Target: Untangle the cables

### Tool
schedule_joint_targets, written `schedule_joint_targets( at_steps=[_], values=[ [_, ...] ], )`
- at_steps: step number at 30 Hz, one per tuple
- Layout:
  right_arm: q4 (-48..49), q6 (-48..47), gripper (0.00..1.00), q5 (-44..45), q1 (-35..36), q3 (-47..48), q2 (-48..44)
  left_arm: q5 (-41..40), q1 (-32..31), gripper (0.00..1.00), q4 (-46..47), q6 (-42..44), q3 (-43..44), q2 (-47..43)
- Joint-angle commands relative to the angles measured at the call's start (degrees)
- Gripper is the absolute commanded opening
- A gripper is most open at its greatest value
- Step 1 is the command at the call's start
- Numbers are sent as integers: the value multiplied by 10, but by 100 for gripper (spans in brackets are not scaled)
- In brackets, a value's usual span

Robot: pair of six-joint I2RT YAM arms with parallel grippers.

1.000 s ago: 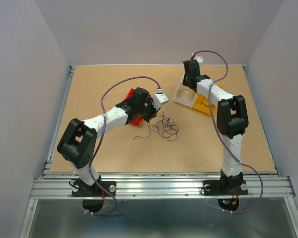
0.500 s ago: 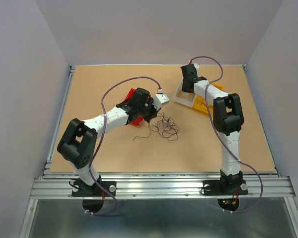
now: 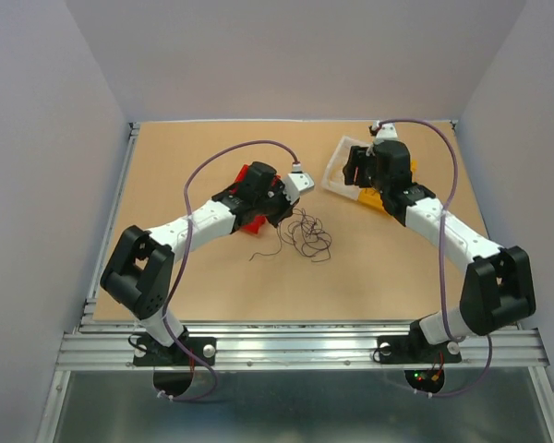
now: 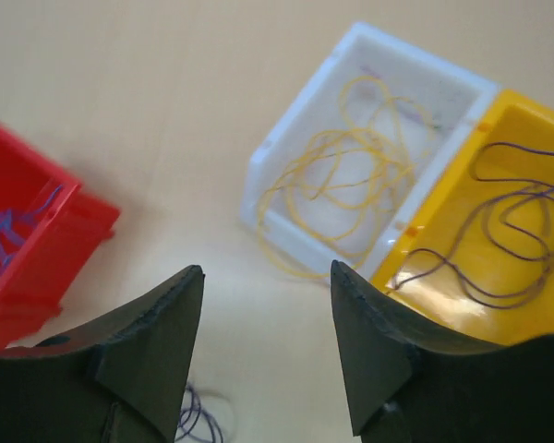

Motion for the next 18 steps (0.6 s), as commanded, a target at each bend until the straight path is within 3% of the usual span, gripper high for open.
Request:
schedule_joint_targets(
  at_steps=[1,4,8,18],
  values=[
    [120,-48,58,-222,4,-97,-30,25,-3,5,14,-5,-6,-67],
    [141,-36,56,-304,15,-133,-36,30,-3,5,32,-9,-15,-92],
    [190,-37,64,-333,26,-167,-31,30,-2,5,39,-12,-23,-110],
    [230,-54,64,-410,44,-164,15,20,-3,5,43,-13,-23,-105]
  ],
)
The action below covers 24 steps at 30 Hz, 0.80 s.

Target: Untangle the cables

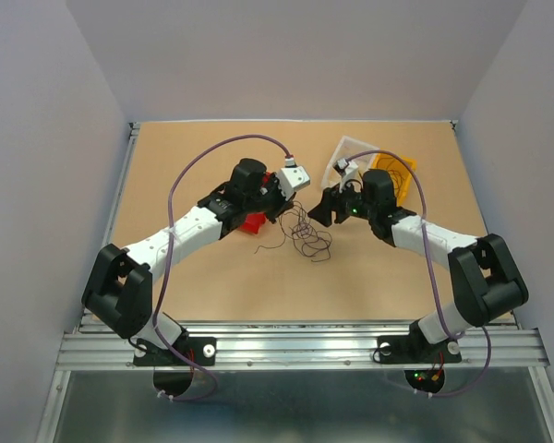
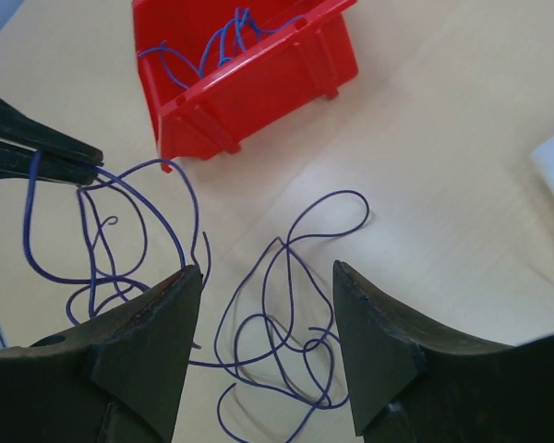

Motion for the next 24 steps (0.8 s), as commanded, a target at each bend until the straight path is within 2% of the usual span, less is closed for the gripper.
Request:
schedule_joint_targets(
  at_steps=[1,9,13,14,16,19,22,24],
  values=[
    [52,-12,64,-50,7,0,0,-3,-2,5,22,-7,-5,-15],
    [47,-47,66,-124,16,-5,6,-20,-1,5,39,-14,-11,-16],
    [55,-50,42,-160,19,5,23,-15,4,4,45,-17,-14,-21],
    [55,-50,31,-162,20,7,29,-15,5,4,50,-19,-15,-24],
    [54,-49,18,-162,20,9,32,-12,12,2,57,-26,-19,-29],
    [54,-51,16,-163,20,7,29,3,27,2,63,-36,-23,-42],
    [54,-52,3,-165,20,3,19,13,38,2,74,-46,-30,-53],
    [55,-46,1,-155,20,0,13,15,47,2,82,-51,-33,-59]
  ],
)
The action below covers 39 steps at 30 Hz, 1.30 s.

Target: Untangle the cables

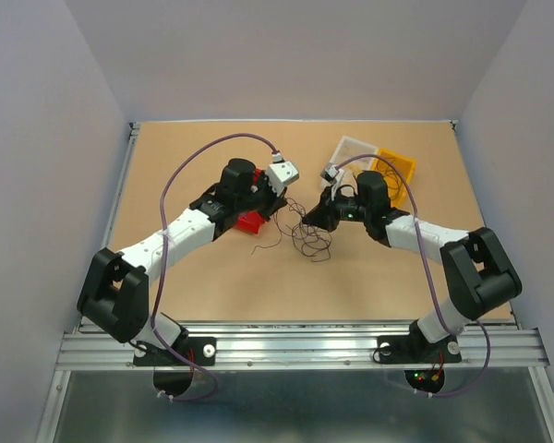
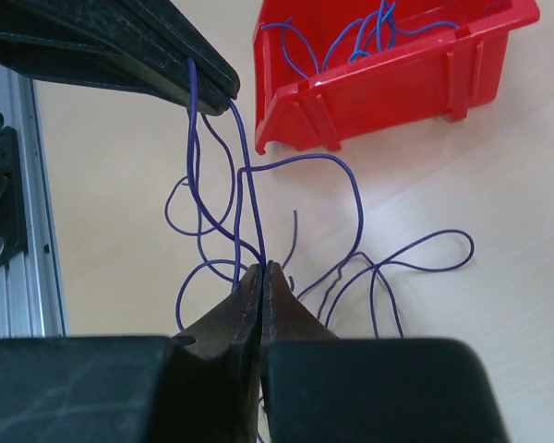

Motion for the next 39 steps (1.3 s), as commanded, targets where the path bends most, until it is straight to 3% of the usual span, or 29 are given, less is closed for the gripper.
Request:
schedule_joint_targets(
  at_steps=[1,6,7,10,12,16,21,30,34,39],
  values=[
    [27,1,1,-2,4,-6,-30,13,21,3,51,-19,-7,-45],
    [45,37,1,39,4,-34,-88,16,33,5,76,-26,-26,-70],
    [52,42,12,44,4,-40,-114,16,33,4,79,-27,-29,-75],
    [60,60,74,89,4,-65,-169,29,33,3,80,-24,-32,-87],
    [67,68,82,133,4,-85,-191,35,33,1,70,-20,-25,-92],
    [68,69,85,148,5,-99,-220,43,33,1,64,-19,-25,-125],
    [105,6,87,25,4,-105,-177,44,33,1,72,-23,-38,-181],
    [204,-3,85,82,44,-63,-50,62,33,1,69,-32,-37,-185],
    [223,1,80,110,59,-36,-3,64,34,1,67,-35,-35,-186],
    [267,23,72,70,66,-8,62,60,40,1,74,-39,-38,-199]
  ],
)
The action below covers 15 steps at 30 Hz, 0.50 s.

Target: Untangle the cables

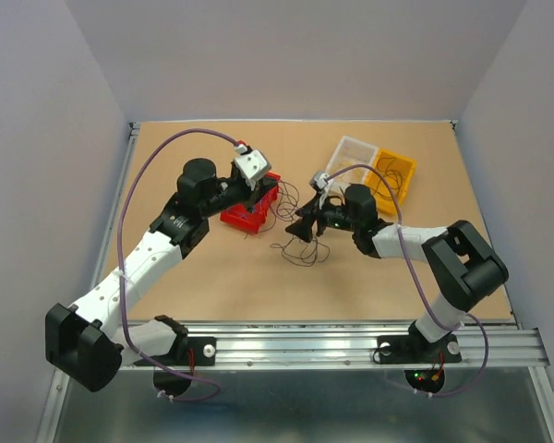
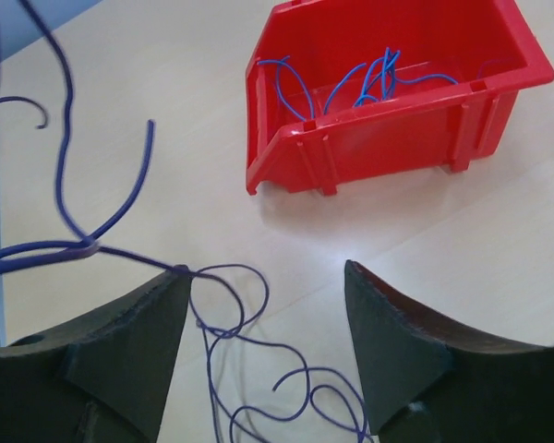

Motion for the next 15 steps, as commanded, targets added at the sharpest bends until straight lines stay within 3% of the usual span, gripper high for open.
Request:
schedule_joint_targets(
  at_steps=[1,2,5,8,12,15],
  values=[
    [91,13,64,-23,5,46,32,8,9,1,28,-11,-8,-21],
    [96,19,40,-27,5,52,38,7,13,0,28,-16,-8,-25],
    [100,34,1,-9,5,52,38,-14,24,0,35,-21,-3,-29],
    [99,39,1,35,4,23,-5,-102,69,0,61,-73,-6,-42],
    [96,67,1,125,1,-29,-102,-102,174,0,138,-177,-42,-69],
    [62,92,1,241,-2,-75,-197,-80,255,0,169,-251,-66,-79]
  ],
)
